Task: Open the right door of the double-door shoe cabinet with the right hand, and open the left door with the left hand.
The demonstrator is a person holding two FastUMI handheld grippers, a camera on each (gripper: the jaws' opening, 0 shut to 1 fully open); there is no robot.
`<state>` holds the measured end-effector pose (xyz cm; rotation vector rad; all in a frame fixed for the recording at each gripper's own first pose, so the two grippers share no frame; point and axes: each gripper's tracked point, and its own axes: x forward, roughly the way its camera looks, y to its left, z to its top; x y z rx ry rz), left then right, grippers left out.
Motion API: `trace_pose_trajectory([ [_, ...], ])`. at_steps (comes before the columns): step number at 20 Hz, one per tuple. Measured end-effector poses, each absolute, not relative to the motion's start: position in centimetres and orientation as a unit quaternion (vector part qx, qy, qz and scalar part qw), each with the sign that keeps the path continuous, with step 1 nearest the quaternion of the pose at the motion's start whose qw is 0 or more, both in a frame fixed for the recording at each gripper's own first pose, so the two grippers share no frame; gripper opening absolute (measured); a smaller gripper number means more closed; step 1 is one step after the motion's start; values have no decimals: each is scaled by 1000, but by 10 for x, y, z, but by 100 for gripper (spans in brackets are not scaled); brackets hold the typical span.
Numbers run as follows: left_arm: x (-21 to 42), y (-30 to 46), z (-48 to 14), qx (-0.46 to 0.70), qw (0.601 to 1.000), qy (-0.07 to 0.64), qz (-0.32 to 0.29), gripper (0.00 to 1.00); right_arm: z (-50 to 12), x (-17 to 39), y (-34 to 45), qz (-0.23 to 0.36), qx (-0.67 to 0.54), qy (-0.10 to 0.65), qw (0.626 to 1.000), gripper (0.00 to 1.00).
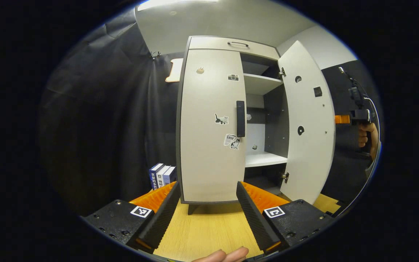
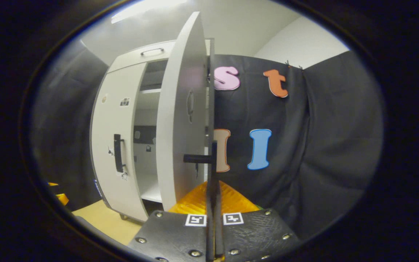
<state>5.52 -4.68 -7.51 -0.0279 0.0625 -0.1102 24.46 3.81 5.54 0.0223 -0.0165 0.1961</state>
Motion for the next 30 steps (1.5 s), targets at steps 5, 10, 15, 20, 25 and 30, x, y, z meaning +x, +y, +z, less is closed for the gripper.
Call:
trace_pose_trajectory([
  [5,55,-48,-75,-17,998,33,-54,96,53,246,26,132,35,-3,991,10],
  [10,57,-55,-71,-32,997,29,-66,96,48,236,27,136,16,-13,990,8],
  [15,83,-56,-61,-18,998,29,-55,96,44,209,-4,79,27,-32,996,61],
  [20,119,-84,-55,-23,995,40,-84,96,32,165,-3,75,30,-40,996,99],
  [25,151,-98,-45,-35,995,42,-88,96,9,120,11,70,41,-15,997,98],
  [30,189,-113,-17,-33,995,23,-89,96,-12,84,37,87,17,-7,996,99],
])
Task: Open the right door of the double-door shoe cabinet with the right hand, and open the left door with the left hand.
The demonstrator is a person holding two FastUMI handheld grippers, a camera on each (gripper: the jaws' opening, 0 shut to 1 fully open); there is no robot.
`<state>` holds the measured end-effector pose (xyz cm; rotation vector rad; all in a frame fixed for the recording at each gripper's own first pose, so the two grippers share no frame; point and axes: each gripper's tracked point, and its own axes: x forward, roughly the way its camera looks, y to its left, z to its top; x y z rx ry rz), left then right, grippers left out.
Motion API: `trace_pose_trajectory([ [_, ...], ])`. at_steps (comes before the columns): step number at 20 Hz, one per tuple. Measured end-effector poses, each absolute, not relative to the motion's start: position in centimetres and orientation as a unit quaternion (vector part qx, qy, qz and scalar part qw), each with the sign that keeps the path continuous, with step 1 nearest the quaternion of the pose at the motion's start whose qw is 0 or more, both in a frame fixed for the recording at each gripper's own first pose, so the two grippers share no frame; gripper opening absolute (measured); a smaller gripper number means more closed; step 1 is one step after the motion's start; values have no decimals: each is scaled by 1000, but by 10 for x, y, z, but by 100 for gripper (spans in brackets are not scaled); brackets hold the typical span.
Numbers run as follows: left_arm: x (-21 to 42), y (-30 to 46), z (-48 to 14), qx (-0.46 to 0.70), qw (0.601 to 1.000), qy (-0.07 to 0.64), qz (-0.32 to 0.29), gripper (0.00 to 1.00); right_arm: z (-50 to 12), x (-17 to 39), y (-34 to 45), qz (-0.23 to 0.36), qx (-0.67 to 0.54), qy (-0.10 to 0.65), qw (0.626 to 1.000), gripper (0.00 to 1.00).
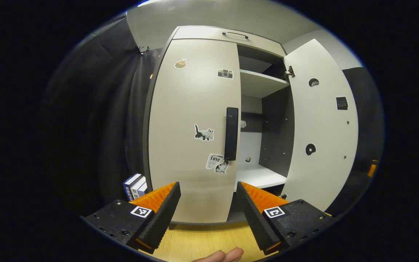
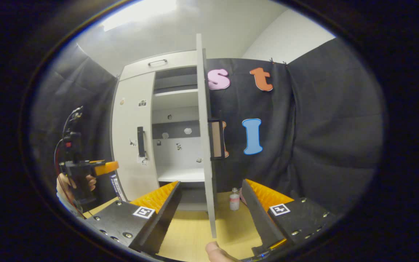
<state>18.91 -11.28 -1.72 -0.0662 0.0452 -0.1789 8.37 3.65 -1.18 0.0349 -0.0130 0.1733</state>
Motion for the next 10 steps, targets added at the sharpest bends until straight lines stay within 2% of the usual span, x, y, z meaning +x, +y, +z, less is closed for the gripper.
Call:
trace_pose_trajectory([
  [2,206,-123,-2,-30,995,16,-93,96,-14,68,47,92,0,-14,996,99],
  [3,214,-128,6,-28,995,12,-97,96,-15,60,51,94,-7,-19,995,94],
  [5,231,-141,20,-23,994,6,-105,96,-14,47,59,95,-19,-28,995,94],
  [6,238,-144,25,-23,995,5,-102,96,-16,40,62,100,-24,-33,994,99],
  [10,267,-157,42,-32,994,-1,-101,96,-19,26,76,120,-12,-39,992,99],
])
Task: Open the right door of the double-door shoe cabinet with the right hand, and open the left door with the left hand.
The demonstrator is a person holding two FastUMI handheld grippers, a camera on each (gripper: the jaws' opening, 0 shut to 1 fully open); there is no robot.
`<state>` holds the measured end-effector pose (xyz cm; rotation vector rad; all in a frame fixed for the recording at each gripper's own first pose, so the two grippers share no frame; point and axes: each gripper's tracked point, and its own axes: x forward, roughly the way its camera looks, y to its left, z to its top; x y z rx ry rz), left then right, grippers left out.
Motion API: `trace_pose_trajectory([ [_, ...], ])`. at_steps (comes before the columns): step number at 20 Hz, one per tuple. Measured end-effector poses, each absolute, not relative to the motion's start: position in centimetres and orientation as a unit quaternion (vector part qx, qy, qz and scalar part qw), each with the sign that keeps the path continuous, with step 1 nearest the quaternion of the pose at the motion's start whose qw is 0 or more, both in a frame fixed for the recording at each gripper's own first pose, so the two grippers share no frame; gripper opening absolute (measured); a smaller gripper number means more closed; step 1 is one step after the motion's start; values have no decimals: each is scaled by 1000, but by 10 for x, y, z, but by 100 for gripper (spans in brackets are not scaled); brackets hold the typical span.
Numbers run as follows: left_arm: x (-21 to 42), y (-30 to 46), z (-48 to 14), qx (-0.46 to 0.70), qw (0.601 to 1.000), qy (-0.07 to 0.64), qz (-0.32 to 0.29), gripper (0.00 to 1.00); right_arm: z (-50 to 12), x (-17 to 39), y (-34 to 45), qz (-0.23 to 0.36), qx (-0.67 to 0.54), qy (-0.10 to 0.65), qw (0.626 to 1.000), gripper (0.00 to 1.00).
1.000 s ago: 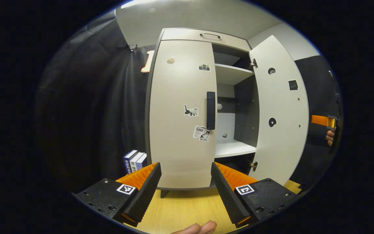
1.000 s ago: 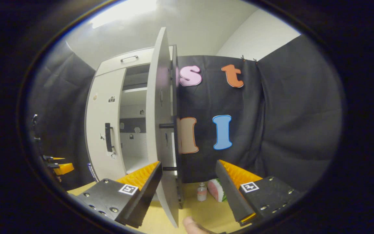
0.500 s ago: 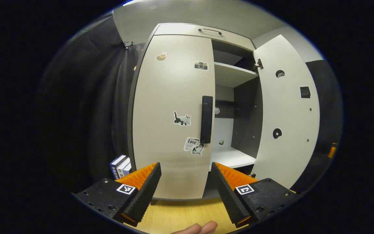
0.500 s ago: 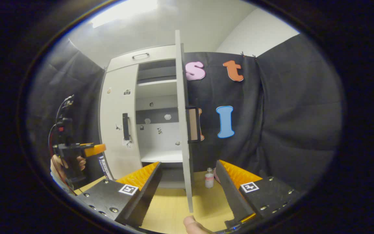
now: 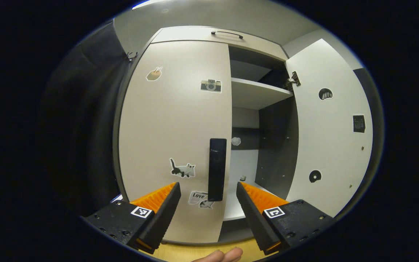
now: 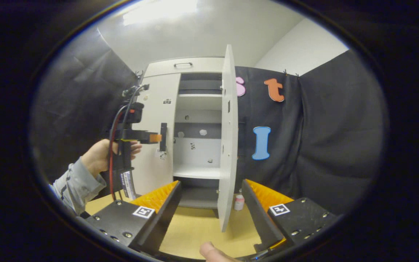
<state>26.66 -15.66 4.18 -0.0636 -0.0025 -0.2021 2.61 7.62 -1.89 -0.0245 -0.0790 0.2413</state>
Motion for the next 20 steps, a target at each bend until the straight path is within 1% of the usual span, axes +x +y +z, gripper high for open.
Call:
trace_pose_trajectory([
  [2,283,-155,45,-24,996,-5,-86,96,-18,23,76,122,-4,-40,992,99],
  [3,292,-157,45,-21,996,-2,-83,96,-17,23,74,115,3,-41,992,94],
  [4,298,-159,40,-16,996,5,-83,96,-17,24,72,108,17,-41,993,94],
  [5,306,-163,37,-15,996,10,-84,96,-16,23,71,106,28,-43,993,99],
  [7,317,-167,32,-8,996,17,-84,96,-17,24,68,103,40,-44,993,99],
  [10,333,-160,31,-19,997,11,-67,95,-20,23,67,96,34,-42,994,99],
  [11,339,-158,26,-26,997,23,-68,88,-21,21,67,96,32,-41,994,99],
  [12,337,-161,30,-33,997,21,-69,81,-22,20,69,97,29,-40,994,94],
  [13,338,-162,28,-30,997,24,-72,82,-22,18,70,98,26,-41,994,99],
  [14,336,-163,27,-22,997,28,-72,80,-22,18,70,98,24,-41,994,99],
  [16,334,-177,29,-25,994,25,-99,69,-22,14,72,97,21,-42,994,99],
  [18,337,-178,28,-25,994,34,-105,34,-22,9,73,95,22,-43,994,99],
  [19,336,-178,27,-23,993,36,-112,33,-22,6,75,96,22,-43,994,94],
  [20,334,-178,27,-28,992,39,-120,30,-22,3,76,97,23,-43,994,94],
])
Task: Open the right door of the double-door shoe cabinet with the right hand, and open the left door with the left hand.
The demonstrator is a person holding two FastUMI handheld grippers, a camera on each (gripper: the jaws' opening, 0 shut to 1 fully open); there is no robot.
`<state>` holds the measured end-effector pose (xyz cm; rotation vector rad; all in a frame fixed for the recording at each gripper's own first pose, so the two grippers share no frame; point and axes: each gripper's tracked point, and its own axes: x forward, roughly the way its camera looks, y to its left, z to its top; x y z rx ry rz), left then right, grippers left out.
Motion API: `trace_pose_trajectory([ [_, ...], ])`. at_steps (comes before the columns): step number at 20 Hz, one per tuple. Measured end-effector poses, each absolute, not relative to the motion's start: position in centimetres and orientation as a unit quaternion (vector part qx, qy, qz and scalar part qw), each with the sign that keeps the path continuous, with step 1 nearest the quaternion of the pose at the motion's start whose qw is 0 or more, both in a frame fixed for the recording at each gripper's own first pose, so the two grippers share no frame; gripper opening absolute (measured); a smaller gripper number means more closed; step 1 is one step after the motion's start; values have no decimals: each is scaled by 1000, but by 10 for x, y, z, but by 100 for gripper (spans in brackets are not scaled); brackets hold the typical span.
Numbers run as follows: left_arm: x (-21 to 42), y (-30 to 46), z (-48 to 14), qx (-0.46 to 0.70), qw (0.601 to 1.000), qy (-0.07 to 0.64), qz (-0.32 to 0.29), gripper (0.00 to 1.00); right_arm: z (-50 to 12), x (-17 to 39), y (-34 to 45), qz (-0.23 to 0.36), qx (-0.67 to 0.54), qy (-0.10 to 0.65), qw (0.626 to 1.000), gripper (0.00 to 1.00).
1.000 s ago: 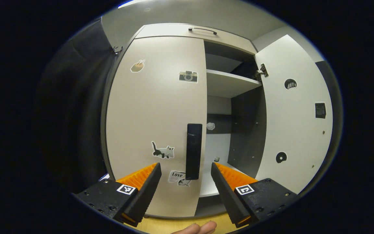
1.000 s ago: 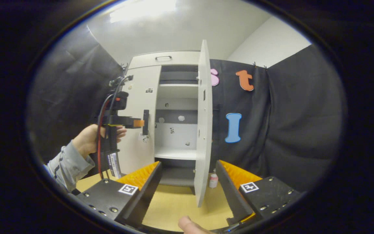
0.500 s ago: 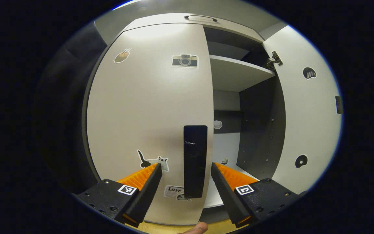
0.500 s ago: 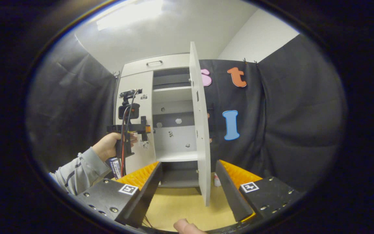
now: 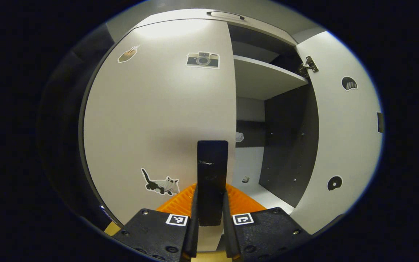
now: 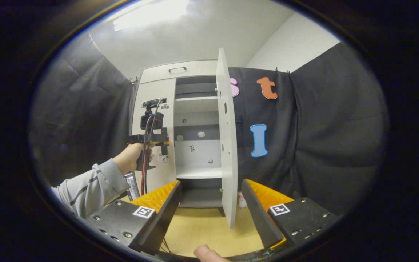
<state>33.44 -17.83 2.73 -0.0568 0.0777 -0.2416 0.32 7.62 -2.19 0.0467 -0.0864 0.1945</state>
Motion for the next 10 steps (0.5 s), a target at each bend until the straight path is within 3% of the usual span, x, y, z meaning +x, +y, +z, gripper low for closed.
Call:
trace_pose_trajectory([
  [4,327,-176,25,-34,990,49,-128,22,-20,-13,80,96,23,-46,994,94],
  [5,323,-174,25,-35,990,51,-127,22,-19,-16,79,91,21,-47,994,99],
  [10,298,-167,28,-35,990,43,-127,22,-18,-35,83,82,19,-55,995,99],
])
